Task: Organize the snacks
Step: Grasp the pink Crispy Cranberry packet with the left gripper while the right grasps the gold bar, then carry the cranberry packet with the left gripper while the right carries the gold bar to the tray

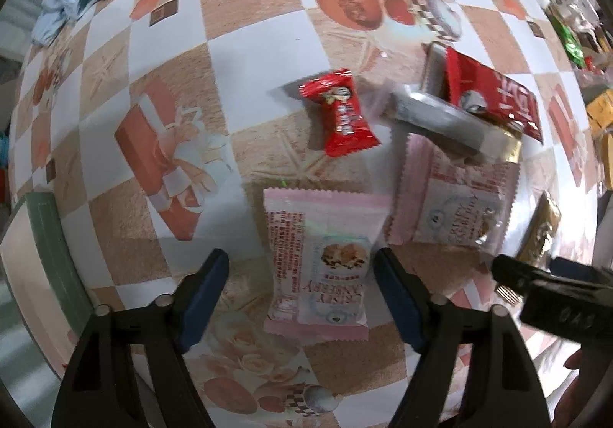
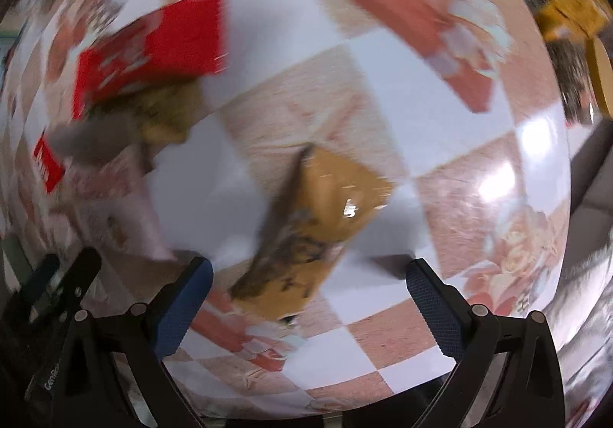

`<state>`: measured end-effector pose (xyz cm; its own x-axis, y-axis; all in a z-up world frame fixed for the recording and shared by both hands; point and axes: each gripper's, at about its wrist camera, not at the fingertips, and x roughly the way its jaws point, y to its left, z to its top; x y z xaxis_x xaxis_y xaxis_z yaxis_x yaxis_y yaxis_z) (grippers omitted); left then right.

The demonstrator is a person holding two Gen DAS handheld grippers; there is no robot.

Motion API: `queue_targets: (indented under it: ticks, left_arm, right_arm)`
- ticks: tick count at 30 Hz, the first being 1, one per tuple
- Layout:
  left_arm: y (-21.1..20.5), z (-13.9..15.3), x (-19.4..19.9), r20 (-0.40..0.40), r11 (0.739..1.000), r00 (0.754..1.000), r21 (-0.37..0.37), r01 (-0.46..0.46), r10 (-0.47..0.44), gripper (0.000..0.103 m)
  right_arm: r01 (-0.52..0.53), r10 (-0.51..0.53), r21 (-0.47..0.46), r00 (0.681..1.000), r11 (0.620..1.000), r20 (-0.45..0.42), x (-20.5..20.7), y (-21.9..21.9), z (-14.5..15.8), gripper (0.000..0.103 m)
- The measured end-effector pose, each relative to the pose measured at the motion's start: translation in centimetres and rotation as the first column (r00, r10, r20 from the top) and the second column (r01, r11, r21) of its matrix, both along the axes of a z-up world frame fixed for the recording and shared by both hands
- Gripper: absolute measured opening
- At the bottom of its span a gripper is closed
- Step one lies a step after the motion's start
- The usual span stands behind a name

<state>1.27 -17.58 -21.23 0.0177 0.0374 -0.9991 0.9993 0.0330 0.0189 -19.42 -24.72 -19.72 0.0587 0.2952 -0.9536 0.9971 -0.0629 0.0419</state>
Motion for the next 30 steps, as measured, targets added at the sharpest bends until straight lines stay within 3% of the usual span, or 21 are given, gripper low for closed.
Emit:
queue_targets:
  ticks: [3,5,7,13,18,30]
  left_arm:
    - [0.5,0.5,-0.7,-0.022,1.0,1.0,-0.016,0.021,-0.021,0.049]
    - [0.6,0.6,-1.0,-0.02,1.0,0.999,-0.015,0.028,-0.028,0.048]
    - [0.8,0.6,-1.0,-0.024,1.0,1.0,-0.012,0.013,-0.013,0.047]
    - [2.9,0.8,-0.5,-0.025,1.0,1.0,-0.008,-0.019,0.019,0.047]
    - [6.0,1.2,0.5,-0.033,0.999,0.999,-0.01,-0.041,0.04,0.047]
    - [13.1,2.1,1.4,-0.049,0.997,0.995,0.006,-0.082,0.082,0.047]
  right_arm:
    - [-0.044,0.044,-0.024,0.999,0.999,0.0,0.9,0.3,0.6,0.081]
    - [-0.057,0.057,-0.037,0.998,0.998,-0.003,1.0,0.5,1.1,0.065]
    - [-0.078,0.078,-0.058,0.997,0.995,-0.005,1.1,0.5,1.8,0.033]
    - [-0.144,0.146,-0.07,0.989,0.987,0.03,1.8,1.6,2.0,0.032]
    - [-0.232,0.235,-0.067,0.97,0.97,0.055,2.6,5.4,2.3,0.031]
    - [-0.284,0.289,-0.062,0.952,0.957,0.101,3.3,10.8,4.9,0.031]
